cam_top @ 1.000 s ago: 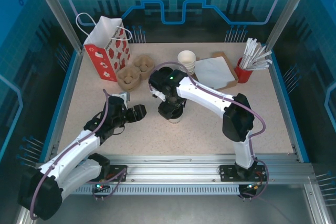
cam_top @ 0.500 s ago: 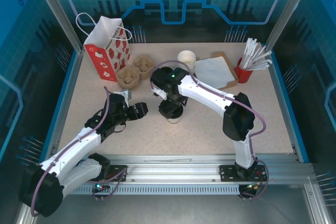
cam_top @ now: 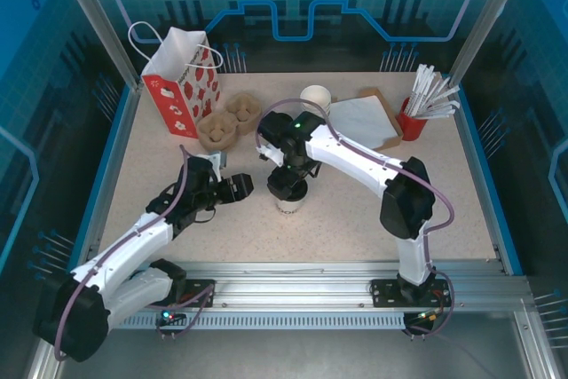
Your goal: Pack the takeout coffee
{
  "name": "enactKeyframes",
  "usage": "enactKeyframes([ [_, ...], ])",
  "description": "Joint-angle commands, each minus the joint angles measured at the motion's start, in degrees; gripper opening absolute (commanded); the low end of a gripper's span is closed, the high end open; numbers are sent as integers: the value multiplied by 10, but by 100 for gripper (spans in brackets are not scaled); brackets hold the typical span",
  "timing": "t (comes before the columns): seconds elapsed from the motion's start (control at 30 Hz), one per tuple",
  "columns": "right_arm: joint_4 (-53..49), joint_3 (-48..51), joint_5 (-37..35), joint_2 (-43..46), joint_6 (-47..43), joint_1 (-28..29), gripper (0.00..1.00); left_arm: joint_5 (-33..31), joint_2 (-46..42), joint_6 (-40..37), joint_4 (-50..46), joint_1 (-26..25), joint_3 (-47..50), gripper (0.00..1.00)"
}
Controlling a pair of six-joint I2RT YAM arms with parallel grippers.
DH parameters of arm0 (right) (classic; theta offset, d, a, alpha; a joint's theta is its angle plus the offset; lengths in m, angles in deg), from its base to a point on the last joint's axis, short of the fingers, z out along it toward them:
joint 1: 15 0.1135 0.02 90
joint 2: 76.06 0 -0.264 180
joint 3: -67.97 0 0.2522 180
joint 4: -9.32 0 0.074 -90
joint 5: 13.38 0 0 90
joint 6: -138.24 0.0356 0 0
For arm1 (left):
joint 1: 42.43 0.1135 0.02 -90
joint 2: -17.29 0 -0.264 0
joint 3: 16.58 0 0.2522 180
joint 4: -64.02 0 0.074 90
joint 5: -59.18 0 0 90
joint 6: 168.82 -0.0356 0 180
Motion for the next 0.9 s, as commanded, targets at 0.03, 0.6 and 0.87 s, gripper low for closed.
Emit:
enactKeyframes([
  [0.03,8,11,22,27,-7,-7,88,102,30,37,85,-5,-4,69],
  [0.6,158,179,199,167,34,-85,85,173,92,54,152,-17,-2,75],
  [0.87,273,297,313,189,72,-161,78,189,158,36,156,-33,-37,74],
])
